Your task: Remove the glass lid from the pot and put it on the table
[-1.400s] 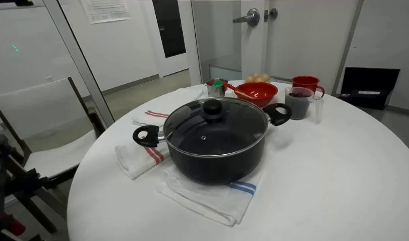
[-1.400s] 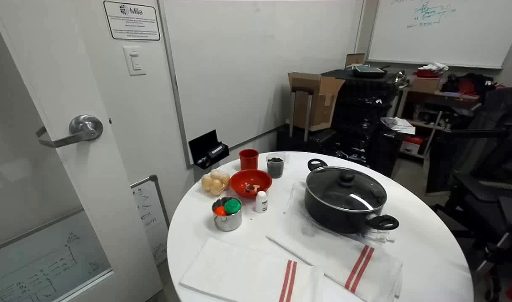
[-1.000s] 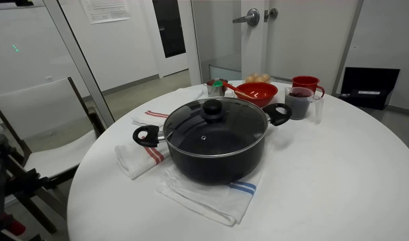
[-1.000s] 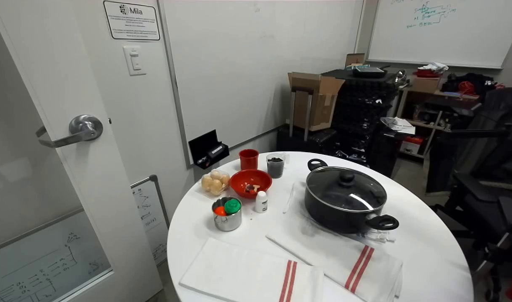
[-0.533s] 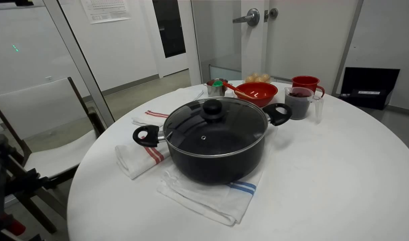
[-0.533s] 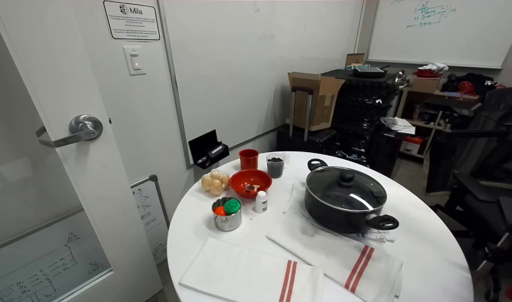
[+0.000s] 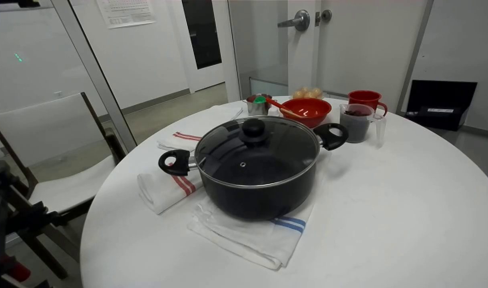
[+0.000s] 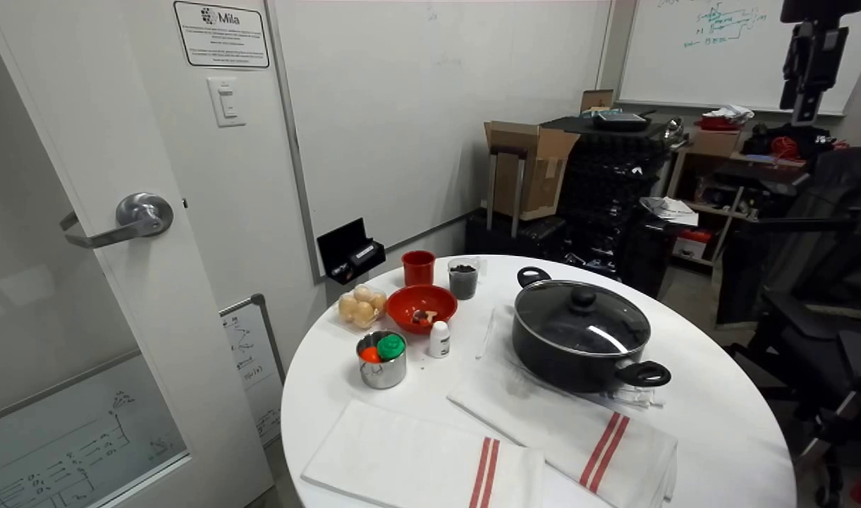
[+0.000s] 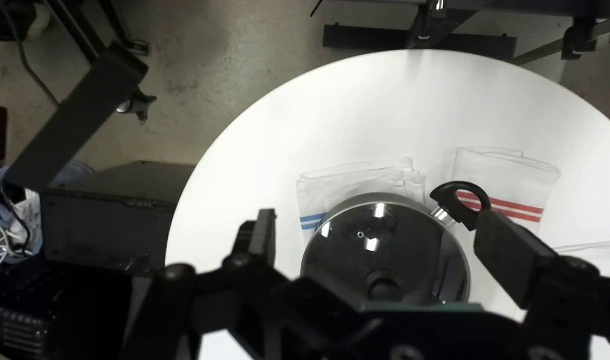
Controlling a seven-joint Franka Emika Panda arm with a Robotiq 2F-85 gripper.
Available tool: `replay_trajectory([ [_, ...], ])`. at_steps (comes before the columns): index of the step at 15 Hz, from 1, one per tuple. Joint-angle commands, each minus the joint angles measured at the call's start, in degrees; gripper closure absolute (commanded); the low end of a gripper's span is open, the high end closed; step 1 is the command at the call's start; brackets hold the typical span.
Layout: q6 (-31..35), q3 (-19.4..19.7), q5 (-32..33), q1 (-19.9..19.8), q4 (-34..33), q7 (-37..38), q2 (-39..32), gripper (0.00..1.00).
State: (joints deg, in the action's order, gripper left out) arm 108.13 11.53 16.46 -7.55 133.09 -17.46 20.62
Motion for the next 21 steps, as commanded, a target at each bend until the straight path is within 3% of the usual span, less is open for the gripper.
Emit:
replay_trajectory([
  [1,5.78,-0.08,0.51,0.89,-2.33,-3.11,-6.51,0.0],
  [10,16.29,-1.75,-4.58,2.04,-9.1,-13.11,-21.26,0.0],
  [18,16.03,-5.41,-13.38,0.34,-17.92,-23.94,-33.15,0.0],
  [21,15.5,-6.3,-12.73,-0.05,-21.45,-23.12,-37.74,0.0],
])
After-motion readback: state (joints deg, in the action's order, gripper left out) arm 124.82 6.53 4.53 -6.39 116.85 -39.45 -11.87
